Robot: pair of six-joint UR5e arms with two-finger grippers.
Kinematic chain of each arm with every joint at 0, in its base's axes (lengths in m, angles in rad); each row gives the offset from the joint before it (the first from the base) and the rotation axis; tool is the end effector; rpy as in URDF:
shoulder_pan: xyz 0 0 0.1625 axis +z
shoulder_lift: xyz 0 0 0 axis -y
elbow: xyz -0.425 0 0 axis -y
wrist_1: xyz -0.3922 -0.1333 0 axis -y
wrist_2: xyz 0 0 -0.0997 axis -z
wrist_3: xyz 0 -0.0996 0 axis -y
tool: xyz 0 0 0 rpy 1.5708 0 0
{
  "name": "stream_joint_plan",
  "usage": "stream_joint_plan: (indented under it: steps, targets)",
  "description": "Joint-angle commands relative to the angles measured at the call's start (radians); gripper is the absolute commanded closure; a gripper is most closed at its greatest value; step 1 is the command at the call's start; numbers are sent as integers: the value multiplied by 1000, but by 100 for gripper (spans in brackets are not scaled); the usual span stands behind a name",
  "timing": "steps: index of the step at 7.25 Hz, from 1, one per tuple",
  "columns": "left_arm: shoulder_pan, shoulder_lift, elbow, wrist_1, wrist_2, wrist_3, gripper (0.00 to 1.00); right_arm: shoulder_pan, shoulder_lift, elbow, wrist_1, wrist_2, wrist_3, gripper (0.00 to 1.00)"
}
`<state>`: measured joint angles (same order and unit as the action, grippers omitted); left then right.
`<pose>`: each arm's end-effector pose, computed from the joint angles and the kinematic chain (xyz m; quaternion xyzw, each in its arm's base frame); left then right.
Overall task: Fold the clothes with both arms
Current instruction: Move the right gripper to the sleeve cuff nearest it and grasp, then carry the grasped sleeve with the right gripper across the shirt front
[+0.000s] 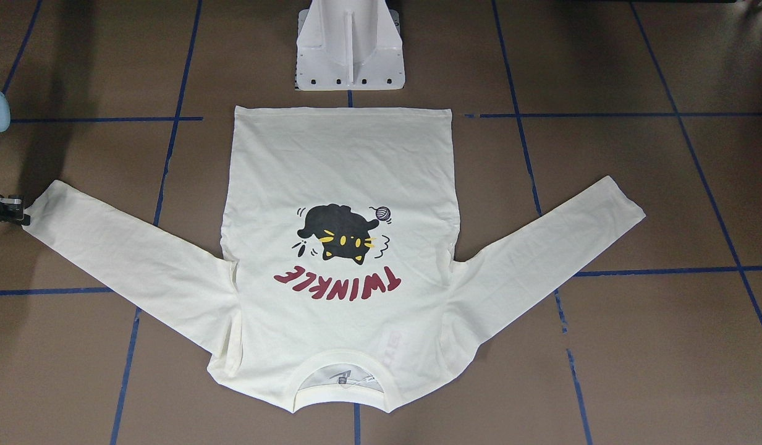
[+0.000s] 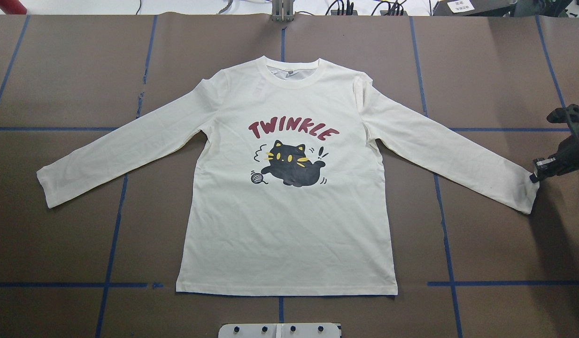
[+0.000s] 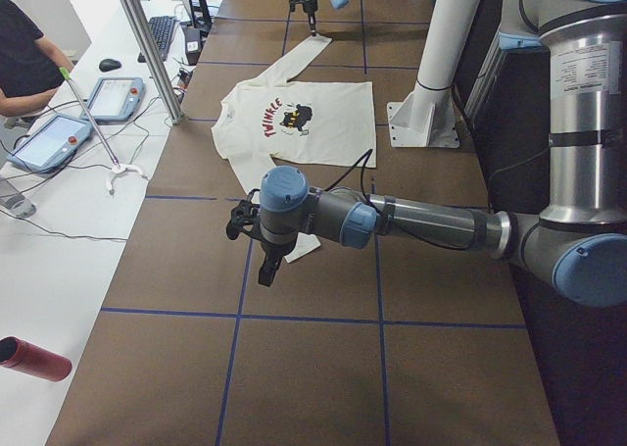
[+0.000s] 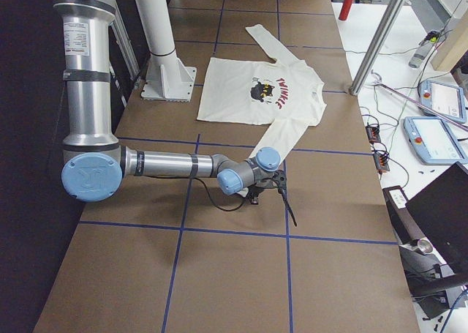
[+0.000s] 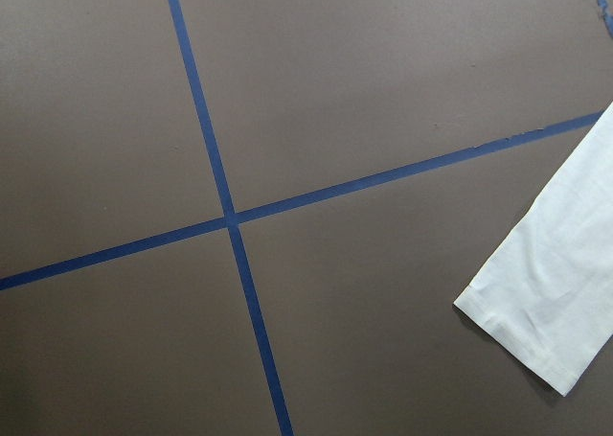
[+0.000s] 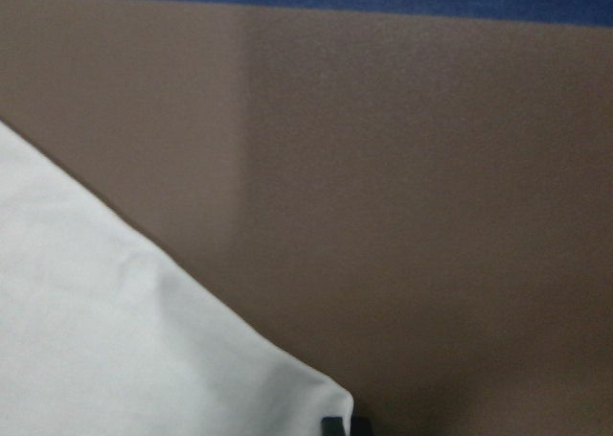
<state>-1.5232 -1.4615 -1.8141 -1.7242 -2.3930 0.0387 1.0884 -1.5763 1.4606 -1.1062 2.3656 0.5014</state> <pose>-0.0385 -0.4595 0.5693 0.1295 0.3961 0.0963 0.9039 -0.1791 -0.4760 0.6642 -0.0390 -0.4115 -0.0585 0.9087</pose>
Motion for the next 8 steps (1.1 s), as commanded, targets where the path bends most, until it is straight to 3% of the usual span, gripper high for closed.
stream_joint_plan:
  steps: [1,2,3,4,5,6,7,8]
  targets:
    - [0,3,-4,0,0,1,0,-2,18,106,-38,70,25,100]
    - [0,6,-11,0,0,0,0,-19,68,226,-120,64,142,100]
    - [0,7,-13,0,0,0,0,-124,106,351,-135,-10,319,100]
    - [0,7,-7,0,0,0,0,-237,248,356,-144,-67,574,100]
    - [0,4,1,0,1,0,0,-334,460,309,-229,-200,741,100]
    - [0,3,2,0,0,0,0,-378,680,185,-301,-301,838,100]
    - [0,3,2,0,0,0,0,-387,876,14,-300,-310,938,100]
    - [0,3,1,0,0,-2,0,-439,1036,-143,-234,-397,951,100]
